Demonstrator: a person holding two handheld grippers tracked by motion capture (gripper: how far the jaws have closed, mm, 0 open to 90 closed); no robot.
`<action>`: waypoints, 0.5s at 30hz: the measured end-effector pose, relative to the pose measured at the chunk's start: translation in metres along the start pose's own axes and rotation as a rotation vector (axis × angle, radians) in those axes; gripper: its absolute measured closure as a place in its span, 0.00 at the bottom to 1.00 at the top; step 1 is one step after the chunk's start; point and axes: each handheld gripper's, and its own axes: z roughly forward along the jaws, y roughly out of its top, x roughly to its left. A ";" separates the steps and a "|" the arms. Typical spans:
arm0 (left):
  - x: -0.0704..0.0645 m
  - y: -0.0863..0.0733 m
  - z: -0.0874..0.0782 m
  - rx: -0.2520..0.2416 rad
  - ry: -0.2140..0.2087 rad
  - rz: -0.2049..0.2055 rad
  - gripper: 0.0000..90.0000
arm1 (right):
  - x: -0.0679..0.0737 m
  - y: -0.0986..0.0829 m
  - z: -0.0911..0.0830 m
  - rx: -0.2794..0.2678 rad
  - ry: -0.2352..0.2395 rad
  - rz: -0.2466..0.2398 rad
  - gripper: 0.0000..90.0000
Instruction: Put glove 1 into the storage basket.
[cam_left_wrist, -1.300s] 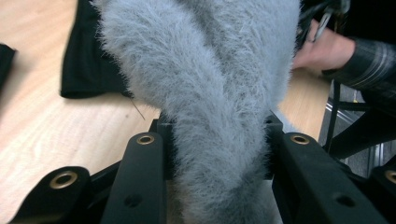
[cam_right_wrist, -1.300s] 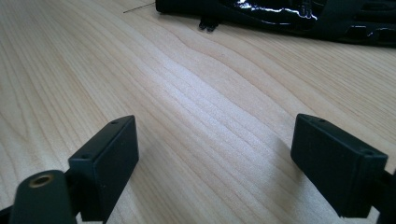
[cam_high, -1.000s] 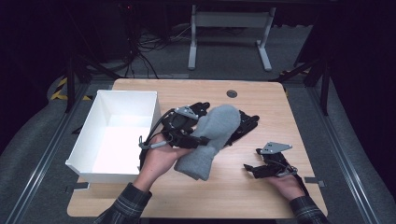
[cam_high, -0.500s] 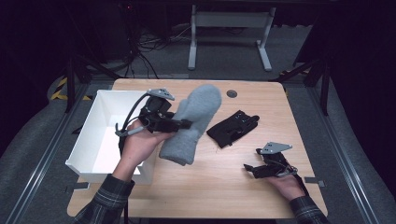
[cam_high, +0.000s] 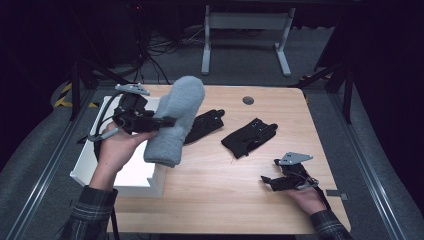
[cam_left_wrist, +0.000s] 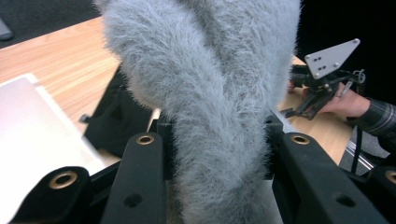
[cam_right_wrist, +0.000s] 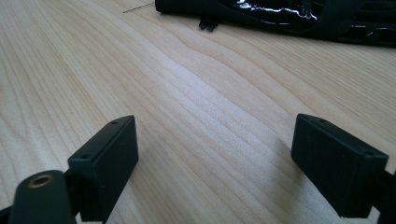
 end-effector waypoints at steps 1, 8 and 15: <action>0.003 -0.002 -0.004 -0.002 0.007 -0.007 0.73 | 0.000 0.000 0.000 0.000 0.000 0.000 0.17; 0.030 -0.018 -0.030 -0.019 0.070 -0.069 0.73 | 0.000 0.000 0.000 0.000 -0.001 0.002 0.17; 0.056 -0.043 -0.042 0.006 0.113 -0.128 0.73 | 0.000 0.000 0.000 0.001 -0.005 0.005 0.17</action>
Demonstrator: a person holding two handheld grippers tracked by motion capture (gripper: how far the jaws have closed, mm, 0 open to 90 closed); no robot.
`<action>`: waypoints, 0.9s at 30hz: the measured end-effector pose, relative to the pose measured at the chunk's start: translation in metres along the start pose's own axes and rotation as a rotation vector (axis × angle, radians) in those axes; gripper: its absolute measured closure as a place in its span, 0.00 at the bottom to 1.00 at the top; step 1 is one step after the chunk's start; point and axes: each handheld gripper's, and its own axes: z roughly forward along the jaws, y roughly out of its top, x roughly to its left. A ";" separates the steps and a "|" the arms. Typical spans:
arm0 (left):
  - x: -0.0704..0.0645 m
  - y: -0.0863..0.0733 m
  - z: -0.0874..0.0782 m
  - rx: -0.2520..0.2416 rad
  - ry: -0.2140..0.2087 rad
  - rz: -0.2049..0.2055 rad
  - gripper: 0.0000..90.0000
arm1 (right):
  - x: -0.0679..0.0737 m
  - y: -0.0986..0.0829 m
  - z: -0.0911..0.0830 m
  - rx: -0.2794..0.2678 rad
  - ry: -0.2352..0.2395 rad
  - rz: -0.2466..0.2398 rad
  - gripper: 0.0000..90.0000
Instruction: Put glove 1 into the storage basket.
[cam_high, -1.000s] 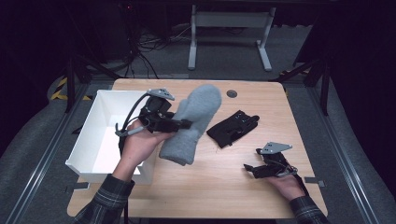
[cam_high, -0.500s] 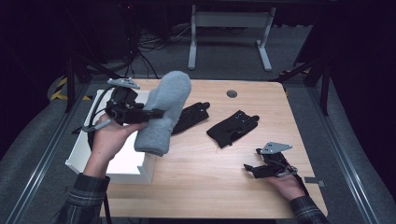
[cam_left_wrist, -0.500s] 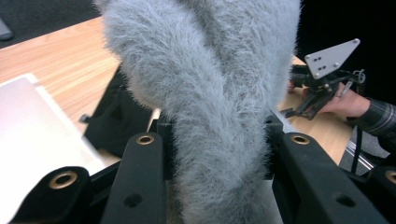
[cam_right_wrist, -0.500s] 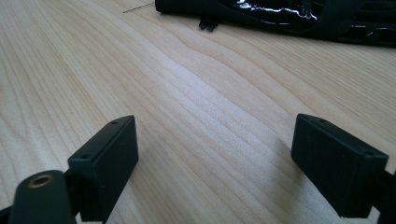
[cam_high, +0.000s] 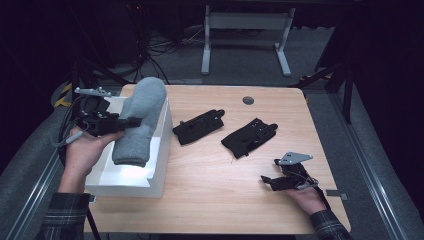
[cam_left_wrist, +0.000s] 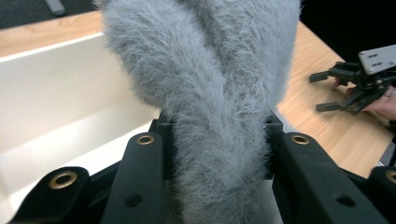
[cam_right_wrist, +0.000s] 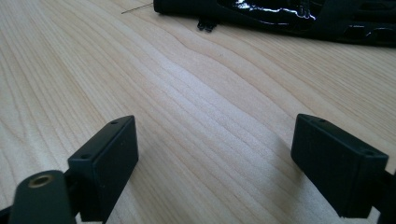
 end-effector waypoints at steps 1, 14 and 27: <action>0.002 -0.002 0.001 0.002 0.005 -0.004 0.73 | 0.000 0.000 0.000 0.000 0.000 0.000 0.17; 0.036 -0.032 0.035 0.101 0.029 -0.081 0.73 | 0.000 0.000 0.000 0.000 -0.003 0.002 0.17; 0.056 -0.053 0.064 0.178 0.045 -0.129 0.73 | 0.000 0.000 0.000 0.000 -0.004 0.002 0.17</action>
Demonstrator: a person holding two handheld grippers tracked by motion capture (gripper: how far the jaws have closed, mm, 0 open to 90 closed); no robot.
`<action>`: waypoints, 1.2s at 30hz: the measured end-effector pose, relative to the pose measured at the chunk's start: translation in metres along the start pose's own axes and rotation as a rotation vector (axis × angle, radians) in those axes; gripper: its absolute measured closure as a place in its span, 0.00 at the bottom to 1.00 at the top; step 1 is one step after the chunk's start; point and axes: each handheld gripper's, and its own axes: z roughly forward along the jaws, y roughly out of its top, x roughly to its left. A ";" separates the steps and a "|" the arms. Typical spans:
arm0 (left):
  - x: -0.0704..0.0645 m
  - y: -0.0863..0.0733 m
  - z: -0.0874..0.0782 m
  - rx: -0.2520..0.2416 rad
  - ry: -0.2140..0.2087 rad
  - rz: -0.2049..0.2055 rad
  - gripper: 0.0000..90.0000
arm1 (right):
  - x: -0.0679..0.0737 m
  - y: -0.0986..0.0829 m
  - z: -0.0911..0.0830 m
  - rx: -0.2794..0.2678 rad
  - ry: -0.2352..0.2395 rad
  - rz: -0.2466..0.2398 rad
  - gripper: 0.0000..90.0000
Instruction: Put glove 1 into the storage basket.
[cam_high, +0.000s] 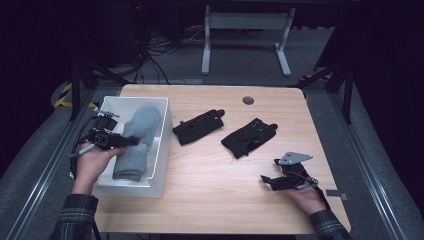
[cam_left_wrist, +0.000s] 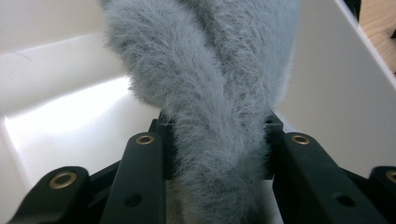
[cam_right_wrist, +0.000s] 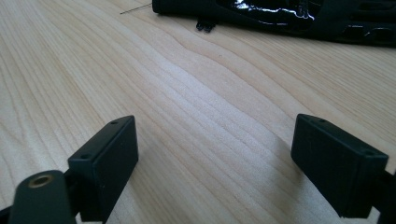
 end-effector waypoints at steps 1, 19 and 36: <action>0.000 0.000 0.000 0.000 0.000 0.000 0.73 | 0.000 0.000 0.000 0.000 0.000 0.000 0.17; 0.031 -0.009 0.047 0.102 0.052 -0.041 0.67 | 0.000 0.000 0.000 0.000 -0.002 0.001 0.17; 0.007 0.009 0.017 -0.068 0.166 -0.025 0.23 | 0.000 0.000 0.000 0.000 -0.002 0.001 0.17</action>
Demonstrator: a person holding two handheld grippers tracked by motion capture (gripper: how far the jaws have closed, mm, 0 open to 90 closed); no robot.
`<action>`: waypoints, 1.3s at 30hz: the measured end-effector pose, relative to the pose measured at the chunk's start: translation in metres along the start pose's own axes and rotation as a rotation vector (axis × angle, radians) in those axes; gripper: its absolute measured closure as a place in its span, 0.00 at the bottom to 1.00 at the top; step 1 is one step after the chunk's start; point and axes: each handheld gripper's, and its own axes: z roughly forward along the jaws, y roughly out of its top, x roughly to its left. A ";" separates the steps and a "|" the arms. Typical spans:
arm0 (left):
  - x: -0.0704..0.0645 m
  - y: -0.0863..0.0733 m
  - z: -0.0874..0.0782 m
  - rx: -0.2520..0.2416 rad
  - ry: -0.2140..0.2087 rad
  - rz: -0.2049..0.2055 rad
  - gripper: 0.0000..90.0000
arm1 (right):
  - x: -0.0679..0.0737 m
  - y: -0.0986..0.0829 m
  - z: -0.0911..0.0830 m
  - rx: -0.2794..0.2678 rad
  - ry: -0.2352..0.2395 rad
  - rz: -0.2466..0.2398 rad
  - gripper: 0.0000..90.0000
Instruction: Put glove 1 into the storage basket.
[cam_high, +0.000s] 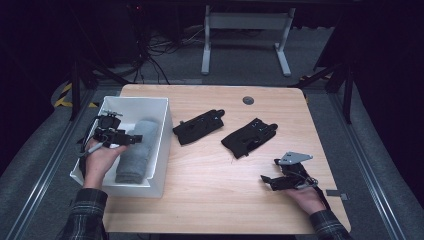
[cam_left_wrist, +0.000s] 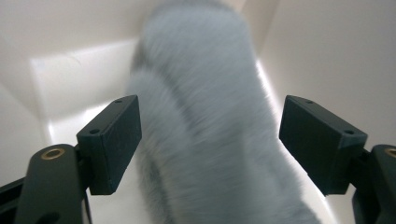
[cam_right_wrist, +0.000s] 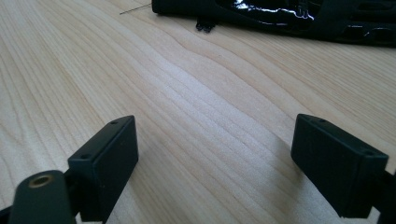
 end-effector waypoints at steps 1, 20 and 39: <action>-0.001 0.002 -0.003 -0.005 0.001 0.004 0.21 | 0.000 0.000 0.000 0.000 0.000 0.000 0.17; -0.089 0.040 -0.040 -0.111 -0.150 0.187 0.18 | 0.000 0.000 0.000 0.000 0.000 0.000 0.17; -0.193 0.030 -0.001 -0.105 -0.265 0.335 0.18 | 0.000 0.000 0.000 0.000 0.000 0.000 0.17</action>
